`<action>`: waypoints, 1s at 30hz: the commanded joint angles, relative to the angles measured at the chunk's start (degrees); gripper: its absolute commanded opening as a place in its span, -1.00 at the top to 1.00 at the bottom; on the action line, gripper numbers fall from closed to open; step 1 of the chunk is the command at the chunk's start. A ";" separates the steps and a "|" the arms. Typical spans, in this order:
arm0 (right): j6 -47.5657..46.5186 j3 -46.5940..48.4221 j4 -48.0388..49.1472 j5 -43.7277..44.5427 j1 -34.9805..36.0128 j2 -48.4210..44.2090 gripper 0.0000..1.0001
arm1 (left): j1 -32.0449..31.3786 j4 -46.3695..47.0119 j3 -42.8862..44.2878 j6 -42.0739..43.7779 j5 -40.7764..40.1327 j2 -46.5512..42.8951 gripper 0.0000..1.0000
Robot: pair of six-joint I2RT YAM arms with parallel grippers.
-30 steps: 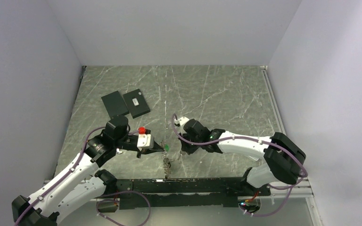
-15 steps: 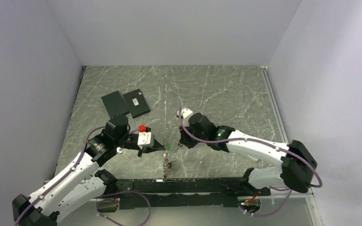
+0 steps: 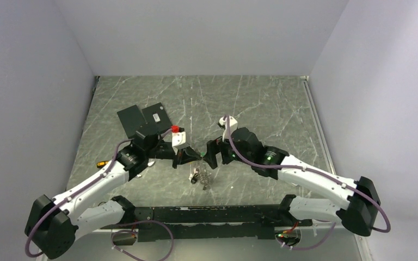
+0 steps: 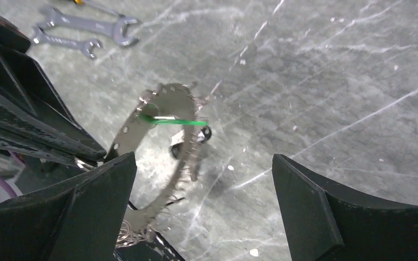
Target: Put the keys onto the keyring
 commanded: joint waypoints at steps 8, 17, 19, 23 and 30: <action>-0.77 0.30 -0.12 4.24 -0.01 2.90 -0.88 | -0.18 -28.36 9.49 17.66 -9.91 -16.20 1.00; -7.78 2.01 2.22 -11.37 0.35 10.44 -0.56 | -0.20 -36.39 8.36 17.66 -26.19 -30.76 1.00; -7.73 2.45 2.42 -12.61 0.84 12.59 -0.49 | -0.21 -34.69 6.31 16.09 -29.73 -32.30 1.00; -2.75 6.93 -0.65 -10.49 3.16 19.18 -0.33 | -0.21 -30.53 1.73 12.87 -32.76 -32.75 1.00; 6.11 7.31 2.40 -5.18 8.58 21.92 -0.28 | -0.13 -28.97 -1.29 12.81 -33.90 -33.37 1.00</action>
